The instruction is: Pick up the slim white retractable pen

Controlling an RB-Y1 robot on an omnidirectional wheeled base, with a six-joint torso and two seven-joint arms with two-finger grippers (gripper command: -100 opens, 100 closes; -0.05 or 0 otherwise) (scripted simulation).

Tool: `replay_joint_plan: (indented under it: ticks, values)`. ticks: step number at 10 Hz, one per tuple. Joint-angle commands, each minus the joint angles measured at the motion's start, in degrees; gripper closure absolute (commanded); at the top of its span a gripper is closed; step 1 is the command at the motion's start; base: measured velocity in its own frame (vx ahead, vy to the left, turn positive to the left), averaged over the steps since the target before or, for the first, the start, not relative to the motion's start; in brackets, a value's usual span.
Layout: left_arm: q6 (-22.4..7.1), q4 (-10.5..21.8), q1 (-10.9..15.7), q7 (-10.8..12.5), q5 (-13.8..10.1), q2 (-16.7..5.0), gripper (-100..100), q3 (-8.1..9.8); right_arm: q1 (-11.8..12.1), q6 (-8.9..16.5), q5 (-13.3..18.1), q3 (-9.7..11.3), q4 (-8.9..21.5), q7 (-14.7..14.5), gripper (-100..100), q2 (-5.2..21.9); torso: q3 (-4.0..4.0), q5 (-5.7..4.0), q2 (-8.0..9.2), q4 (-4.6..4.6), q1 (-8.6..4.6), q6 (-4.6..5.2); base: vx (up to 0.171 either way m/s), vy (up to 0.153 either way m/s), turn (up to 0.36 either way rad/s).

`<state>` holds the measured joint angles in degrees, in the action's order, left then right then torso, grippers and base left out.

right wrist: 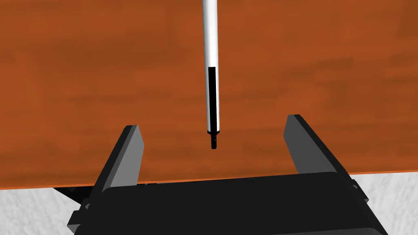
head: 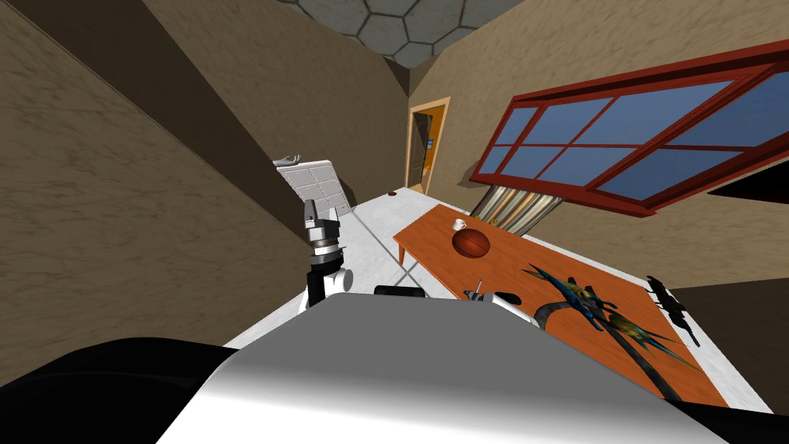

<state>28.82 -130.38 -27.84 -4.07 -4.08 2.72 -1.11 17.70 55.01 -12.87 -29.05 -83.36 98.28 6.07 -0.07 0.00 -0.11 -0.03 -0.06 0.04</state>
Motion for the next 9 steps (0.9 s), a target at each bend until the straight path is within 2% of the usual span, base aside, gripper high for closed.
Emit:
replay_joint_plan:
  ticks: [1,2,6,7,8,9]
  values:
    - [0.0,0.0,0.0,0.0,0.0,0.0,0,0.0,0.0,0.0,0.0,0.0,0.0,0.0,-100,0.0,0.0,0.0,0.0,0.0,0.0,0.0,0.018,-0.009,-0.011]
    - [0.0,0.0,0.0,0.0,0.0,0.0,0,0.0,0.0,-0.3,0.0,0.0,0.1,-0.1,100,0.0,0.04,0.01,0.07,0.02,0.03,-0.01,0.0,0.0,0.0]
    - [0.0,0.0,0.0,0.0,0.0,0.0,0,0.0,0.0,-0.2,0.0,0.0,0.1,-0.1,100,0.0,0.09,0.01,0.16,0.03,0.06,-0.02,0.0,0.0,0.0]
    - [0.0,0.0,0.0,0.0,0.0,0.0,0,0.0,0.0,-0.2,0.0,0.0,0.1,-0.1,0,0.0,0.09,0.01,0.16,0.03,0.06,-0.02,0.0,0.0,0.0]
    - [0.0,0.0,0.0,0.0,0.0,0.0,0,0.0,0.3,1.4,0.0,0.1,-1.6,0.8,100,0.3,0.09,0.01,0.16,0.03,0.06,-0.02,-0.03,0.015,0.071]
    - [0.0,0.0,0.0,0.0,0.0,0.0,0,-0.01,0.3,1.9,0.0,0.1,-2.1,1.1,100,0.5,0.14,0.03,0.23,0.06,0.12,-0.05,-0.044,0.011,0.071]
